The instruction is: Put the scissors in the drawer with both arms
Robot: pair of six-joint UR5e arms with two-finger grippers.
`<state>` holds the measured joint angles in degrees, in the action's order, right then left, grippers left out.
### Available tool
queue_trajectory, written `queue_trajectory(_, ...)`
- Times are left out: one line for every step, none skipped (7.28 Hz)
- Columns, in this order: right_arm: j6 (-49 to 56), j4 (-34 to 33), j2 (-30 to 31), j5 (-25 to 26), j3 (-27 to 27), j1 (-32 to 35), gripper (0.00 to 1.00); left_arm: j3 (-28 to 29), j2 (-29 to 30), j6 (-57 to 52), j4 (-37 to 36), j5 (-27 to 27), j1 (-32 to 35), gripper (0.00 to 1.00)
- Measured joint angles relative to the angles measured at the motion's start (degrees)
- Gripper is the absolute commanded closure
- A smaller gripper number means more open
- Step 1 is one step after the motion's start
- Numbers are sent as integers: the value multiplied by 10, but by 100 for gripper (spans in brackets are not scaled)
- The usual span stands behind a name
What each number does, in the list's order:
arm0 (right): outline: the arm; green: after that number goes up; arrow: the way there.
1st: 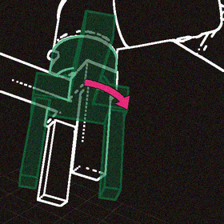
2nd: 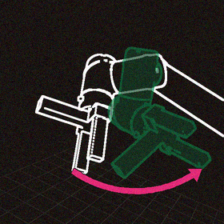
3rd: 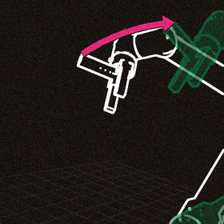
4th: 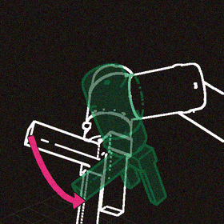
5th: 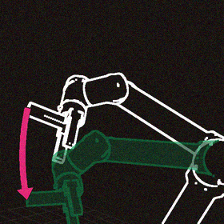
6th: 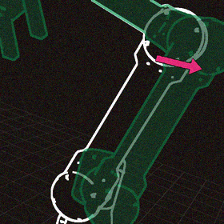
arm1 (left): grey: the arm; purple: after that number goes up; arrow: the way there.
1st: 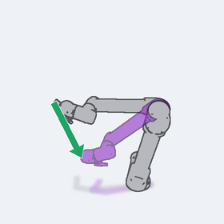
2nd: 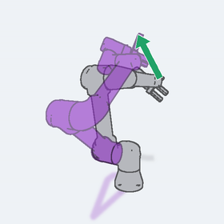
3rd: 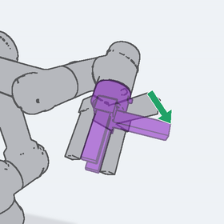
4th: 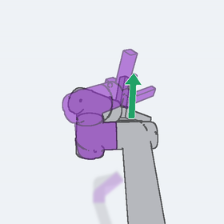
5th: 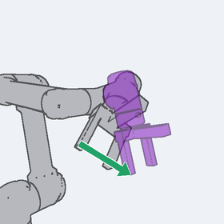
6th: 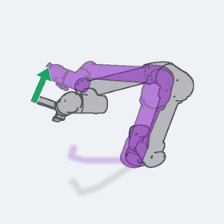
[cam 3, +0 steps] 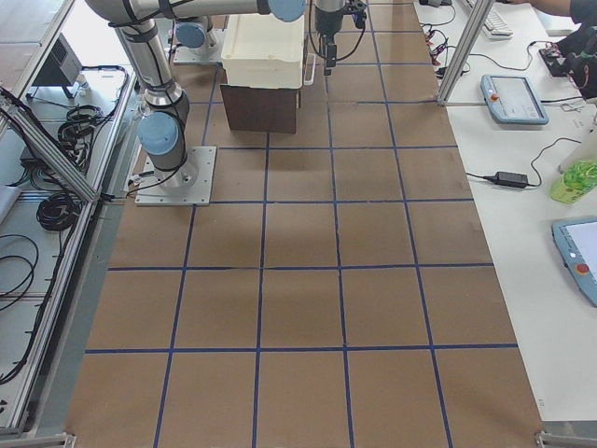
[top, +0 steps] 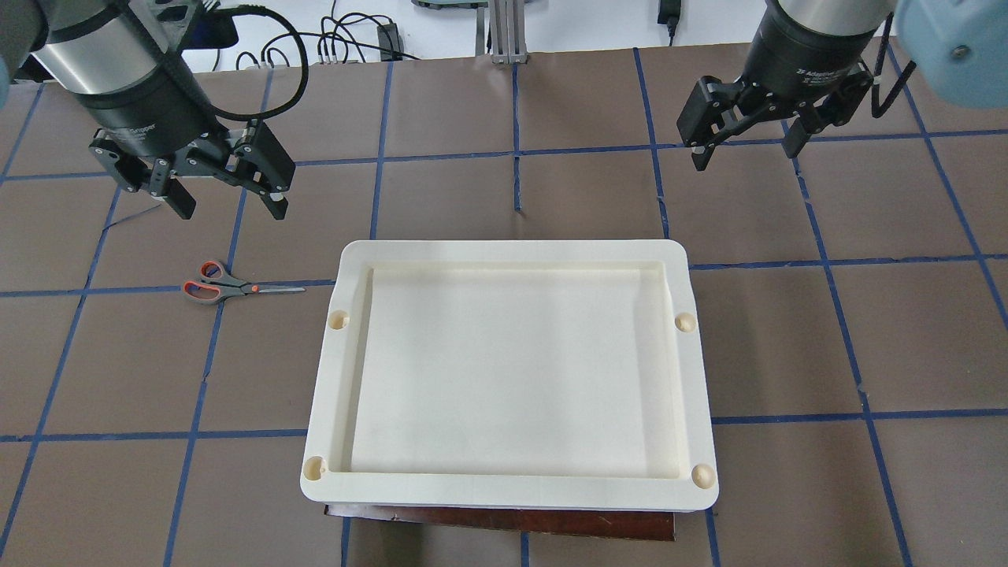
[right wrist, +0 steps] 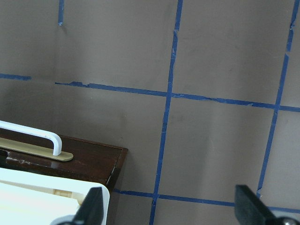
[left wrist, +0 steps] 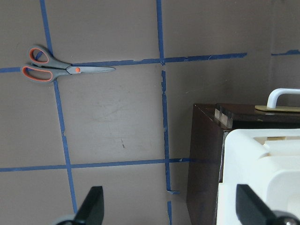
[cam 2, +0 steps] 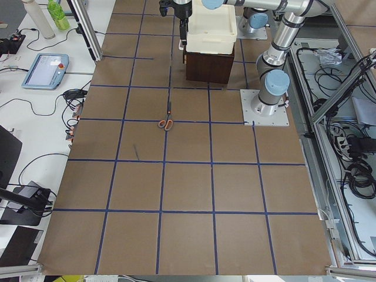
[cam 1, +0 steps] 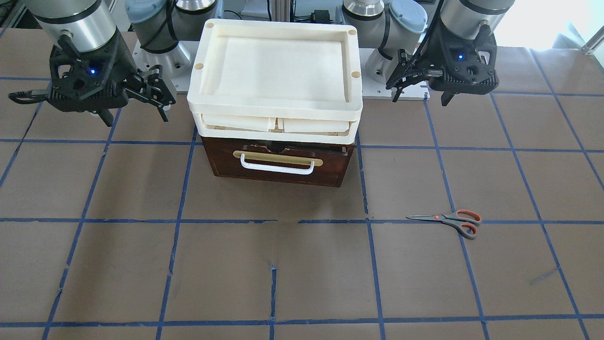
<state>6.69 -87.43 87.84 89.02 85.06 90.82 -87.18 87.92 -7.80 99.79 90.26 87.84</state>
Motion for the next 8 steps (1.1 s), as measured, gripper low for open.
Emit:
queue_trajectory(7, 0, -16, -1, -12, 7, 0, -9, -1, -51, -2, 0, -5, 0)
queue_trajectory(27, -2, -48, -2, -37, 20, 0, -17, 0, -110, -5, 0, -14, 0)
queue_trajectory(56, -3, -91, -2, -78, 37, 0, -25, 5, -174, -12, 1, -34, 0)
queue_trajectory(83, -3, -131, -8, -116, 50, 0, -43, 9, -245, -28, 0, -63, 0)
queue_trajectory(120, -11, -164, -21, -141, 59, 0, -72, 12, -334, -59, 1, -93, 0)
queue_trajectory(172, -24, -186, -36, -151, 64, 0, -107, 20, -437, -109, 4, -120, 0)
queue_trajectory(228, -31, -198, -50, -153, 67, 0, -137, 36, -530, -164, 10, -145, 1)
queue_trajectory(287, -31, -203, -60, -147, 70, 0, -158, 57, -608, -210, 18, -165, 1)
